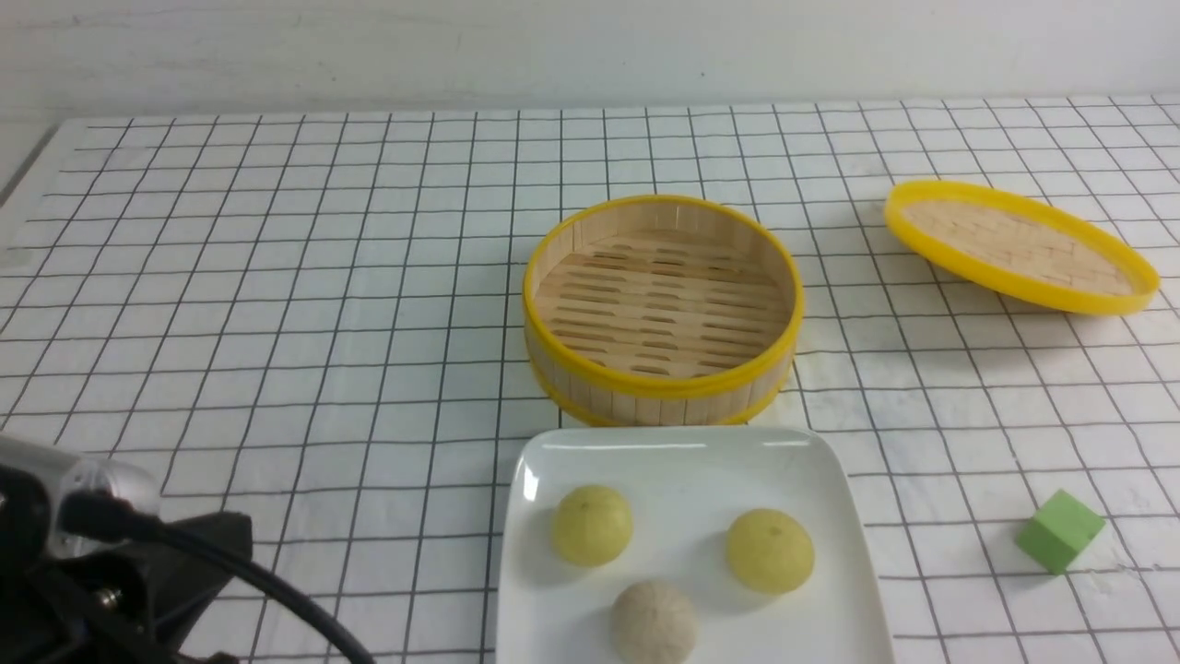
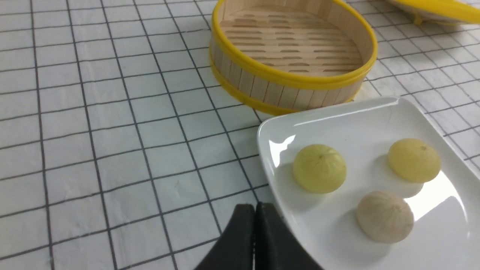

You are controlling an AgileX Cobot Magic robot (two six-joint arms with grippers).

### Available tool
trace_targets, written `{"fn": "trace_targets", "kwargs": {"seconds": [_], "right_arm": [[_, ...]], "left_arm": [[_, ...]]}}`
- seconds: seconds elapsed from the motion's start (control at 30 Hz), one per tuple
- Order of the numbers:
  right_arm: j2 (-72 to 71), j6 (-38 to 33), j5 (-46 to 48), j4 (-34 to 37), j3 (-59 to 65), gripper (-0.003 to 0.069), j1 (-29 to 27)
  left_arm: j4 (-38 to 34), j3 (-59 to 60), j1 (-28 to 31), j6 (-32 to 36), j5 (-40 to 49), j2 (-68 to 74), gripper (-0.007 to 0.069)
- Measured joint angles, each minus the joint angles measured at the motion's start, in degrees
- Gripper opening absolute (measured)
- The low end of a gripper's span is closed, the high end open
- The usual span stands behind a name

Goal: Put the steamed buns into the plate on the white-black tablecloth.

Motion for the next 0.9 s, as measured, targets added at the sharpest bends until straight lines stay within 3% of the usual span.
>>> {"fn": "trace_targets", "kwargs": {"seconds": [0.33,0.47,0.6,0.77,0.9], "right_arm": [[0.0,0.0,0.0,0.0,0.0,0.0061,0.0],[0.0,0.0,0.0,0.0,0.0,0.0066,0.0],[0.0,0.0,0.0,0.0,0.0,0.0073,0.0],[0.0,0.0,0.0,0.0,0.0,0.008,0.0],[0.0,0.0,0.0,0.0,0.0,0.0085,0.0]], "left_arm": [[0.27,0.06,1.05,-1.33,-1.02,-0.91,0.0036],[-1.08,1.99,8.42,-0.16,-1.45,-6.17,0.0038],[-6.24,6.08,17.19,6.47,-1.5,-12.19,0.0041],[-16.22,15.17,31.84,23.04,-3.57,-22.0,0.0046],[-21.28,20.6,41.36,30.9,-5.89,-26.92,0.0051]]}}
